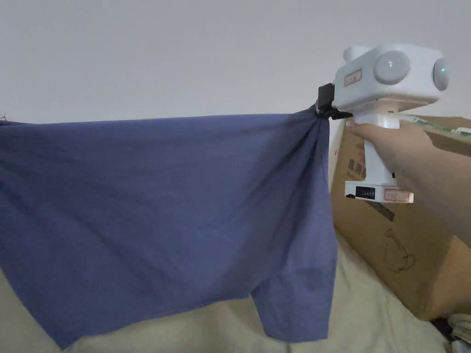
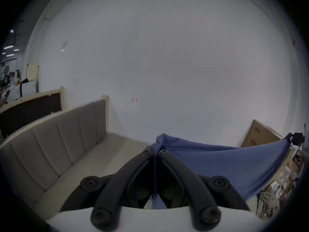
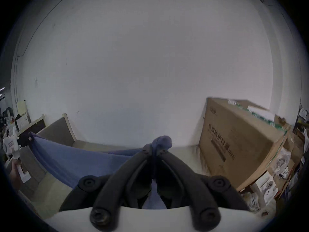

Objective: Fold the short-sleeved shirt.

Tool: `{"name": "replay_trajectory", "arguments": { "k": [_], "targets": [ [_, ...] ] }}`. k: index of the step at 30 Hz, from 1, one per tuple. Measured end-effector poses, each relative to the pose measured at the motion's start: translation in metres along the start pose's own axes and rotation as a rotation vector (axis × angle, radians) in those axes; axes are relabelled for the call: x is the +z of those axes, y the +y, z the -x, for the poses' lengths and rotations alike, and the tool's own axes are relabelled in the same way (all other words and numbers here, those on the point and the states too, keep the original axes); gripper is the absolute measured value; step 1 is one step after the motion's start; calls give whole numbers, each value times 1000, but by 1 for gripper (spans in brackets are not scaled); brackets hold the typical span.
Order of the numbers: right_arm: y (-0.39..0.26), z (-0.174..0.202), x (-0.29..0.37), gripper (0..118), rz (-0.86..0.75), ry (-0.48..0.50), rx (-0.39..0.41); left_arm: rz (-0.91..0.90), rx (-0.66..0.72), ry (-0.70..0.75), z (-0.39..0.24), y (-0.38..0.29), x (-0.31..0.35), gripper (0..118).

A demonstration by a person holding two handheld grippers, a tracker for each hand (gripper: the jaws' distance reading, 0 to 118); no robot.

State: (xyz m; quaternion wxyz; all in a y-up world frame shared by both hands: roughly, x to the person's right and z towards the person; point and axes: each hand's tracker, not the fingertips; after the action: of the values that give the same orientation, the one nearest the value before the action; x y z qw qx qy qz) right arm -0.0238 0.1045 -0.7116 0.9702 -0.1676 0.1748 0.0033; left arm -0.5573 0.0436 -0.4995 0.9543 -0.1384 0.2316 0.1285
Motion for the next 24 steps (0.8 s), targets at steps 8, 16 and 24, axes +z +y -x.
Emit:
{"name": "replay_trajectory", "arguments": {
  "k": [8, 16, 24],
  "targets": [
    [-260, -33, -32, 3, 509, 63, -83, 605, -140, -80, 58, -202, -18, 1],
    [-455, -78, 97, 4, 871, 107, -171, 944, -75, -105, 141, -355, 93, 1],
    [-470, -91, 224, 4, 867, 120, -144, 928, -115, -182, 147, -337, 221, 1]
  ]
}}
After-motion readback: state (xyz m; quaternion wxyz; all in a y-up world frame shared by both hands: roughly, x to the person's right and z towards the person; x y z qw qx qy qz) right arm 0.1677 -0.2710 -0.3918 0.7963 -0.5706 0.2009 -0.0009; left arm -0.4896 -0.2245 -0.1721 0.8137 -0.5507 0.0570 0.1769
